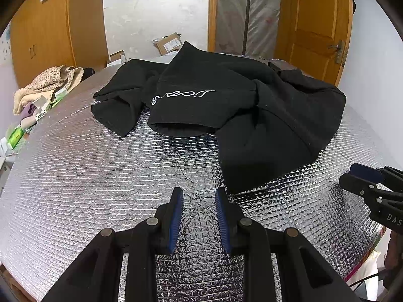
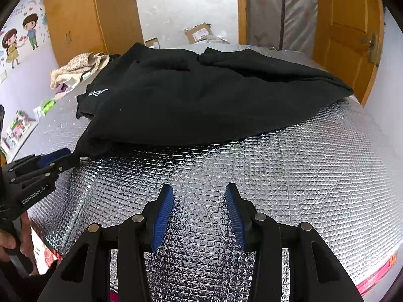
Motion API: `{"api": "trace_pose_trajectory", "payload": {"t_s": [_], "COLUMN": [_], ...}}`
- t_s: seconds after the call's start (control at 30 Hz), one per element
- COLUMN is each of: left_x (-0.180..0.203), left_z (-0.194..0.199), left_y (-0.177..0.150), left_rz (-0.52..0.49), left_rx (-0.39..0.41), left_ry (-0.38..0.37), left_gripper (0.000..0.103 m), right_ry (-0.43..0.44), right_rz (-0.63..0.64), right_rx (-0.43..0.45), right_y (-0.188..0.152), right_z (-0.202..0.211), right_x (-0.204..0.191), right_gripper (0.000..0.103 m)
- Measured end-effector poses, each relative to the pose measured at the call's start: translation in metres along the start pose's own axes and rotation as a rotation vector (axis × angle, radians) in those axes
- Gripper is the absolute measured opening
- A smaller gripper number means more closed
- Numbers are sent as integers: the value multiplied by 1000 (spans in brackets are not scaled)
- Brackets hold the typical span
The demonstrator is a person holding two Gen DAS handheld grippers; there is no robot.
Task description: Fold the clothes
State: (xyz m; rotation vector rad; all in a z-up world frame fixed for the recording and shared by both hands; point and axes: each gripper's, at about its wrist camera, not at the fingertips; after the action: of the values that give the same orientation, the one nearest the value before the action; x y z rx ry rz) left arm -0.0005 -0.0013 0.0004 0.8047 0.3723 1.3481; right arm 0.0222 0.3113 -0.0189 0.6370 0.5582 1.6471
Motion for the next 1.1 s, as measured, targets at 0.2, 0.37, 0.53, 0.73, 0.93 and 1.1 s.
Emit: {"api": "trace_pose_trajectory", "payload": {"t_s": [0.2, 0.37, 0.53, 0.73, 0.93, 1.1], "left_x": [1, -1, -8, -11, -7, -6], "left_z": [4, 8, 13, 24, 27, 29], "left_y": [-1, -1, 1, 8, 16, 24], "left_rz": [-1, 11, 37, 63, 70, 51], "left_rx": [4, 3, 6, 25, 38, 86], "left_ry": [10, 17, -1, -65, -95, -90], "left_gripper": [27, 27, 27, 27, 30, 34], "right_ry": [24, 68, 103, 148, 168, 180], "right_rz": [17, -6, -42, -60, -59, -36], "right_rx": [13, 26, 27, 22, 32, 45], "right_y": [0, -1, 7, 11, 19, 26], "right_z": [5, 11, 13, 13, 11, 10], "right_x": [-4, -4, -2, -2, -9, -15], "right_gripper": [46, 46, 46, 46, 46, 46]}}
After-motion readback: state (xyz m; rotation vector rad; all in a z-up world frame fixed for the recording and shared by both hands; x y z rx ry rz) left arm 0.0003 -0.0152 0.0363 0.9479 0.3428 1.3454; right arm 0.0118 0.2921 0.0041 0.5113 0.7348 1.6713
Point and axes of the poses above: each gripper's, at about its wrist camera, not at the fingertips, and z roughly against the way its jaws point, x to its right, y to its top, and after that the axes turned 12 degrees about -y, right-handed
